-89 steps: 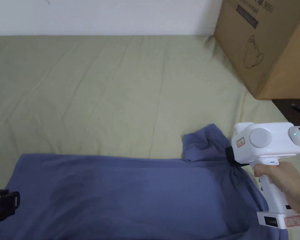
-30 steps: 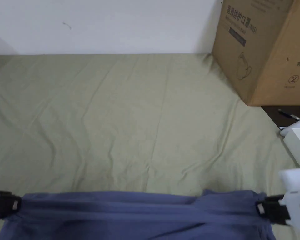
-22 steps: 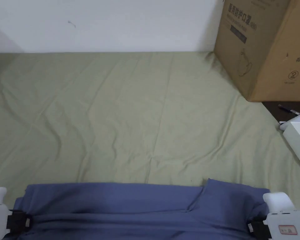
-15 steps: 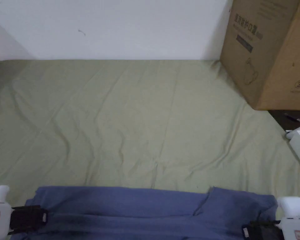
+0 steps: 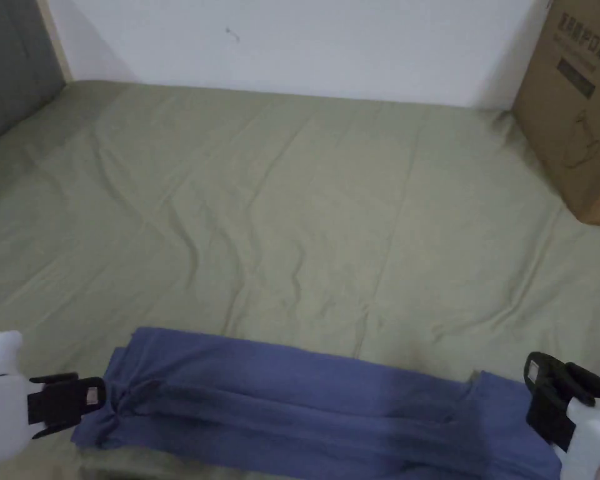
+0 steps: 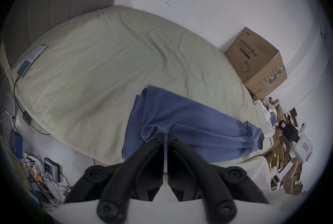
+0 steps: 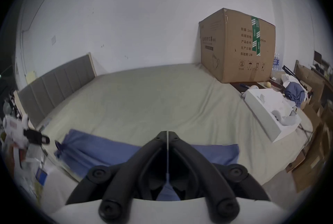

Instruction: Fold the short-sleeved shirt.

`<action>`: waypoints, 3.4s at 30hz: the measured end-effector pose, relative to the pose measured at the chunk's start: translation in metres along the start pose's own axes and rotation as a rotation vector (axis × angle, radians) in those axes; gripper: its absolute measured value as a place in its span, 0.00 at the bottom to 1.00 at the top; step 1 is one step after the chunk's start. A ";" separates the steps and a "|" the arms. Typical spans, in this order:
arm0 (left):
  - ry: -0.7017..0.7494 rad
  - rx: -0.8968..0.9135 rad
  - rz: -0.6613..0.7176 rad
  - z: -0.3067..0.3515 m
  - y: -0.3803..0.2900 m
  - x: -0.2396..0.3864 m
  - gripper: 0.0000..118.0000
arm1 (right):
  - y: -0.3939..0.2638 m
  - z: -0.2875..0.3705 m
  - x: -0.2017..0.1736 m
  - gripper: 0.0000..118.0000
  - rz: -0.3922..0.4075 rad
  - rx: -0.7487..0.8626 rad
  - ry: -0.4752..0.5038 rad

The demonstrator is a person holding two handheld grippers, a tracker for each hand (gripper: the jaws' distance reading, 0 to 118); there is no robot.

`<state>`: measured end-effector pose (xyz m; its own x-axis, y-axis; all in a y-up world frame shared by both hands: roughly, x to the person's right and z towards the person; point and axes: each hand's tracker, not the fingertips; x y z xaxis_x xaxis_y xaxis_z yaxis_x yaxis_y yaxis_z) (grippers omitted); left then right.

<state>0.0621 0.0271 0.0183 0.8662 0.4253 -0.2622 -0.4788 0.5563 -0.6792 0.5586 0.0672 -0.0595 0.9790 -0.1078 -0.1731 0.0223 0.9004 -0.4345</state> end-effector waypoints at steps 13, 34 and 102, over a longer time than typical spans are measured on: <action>-0.142 -0.039 0.248 -0.006 0.008 -0.068 0.13 | -0.003 -0.019 -0.056 0.00 0.056 0.028 0.057; -0.545 -0.303 0.404 -0.129 0.061 -0.115 0.95 | -0.011 -0.042 -0.071 0.00 0.106 -0.160 0.043; -0.131 -0.423 -0.061 -0.166 -0.005 0.194 0.04 | -0.008 0.007 0.042 0.00 -0.203 -0.122 0.055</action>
<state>0.2563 -0.0118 -0.1430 0.8525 0.5031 -0.1420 -0.3030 0.2542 -0.9185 0.6008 0.0582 -0.0567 0.9445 -0.3069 -0.1173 0.1895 0.8005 -0.5686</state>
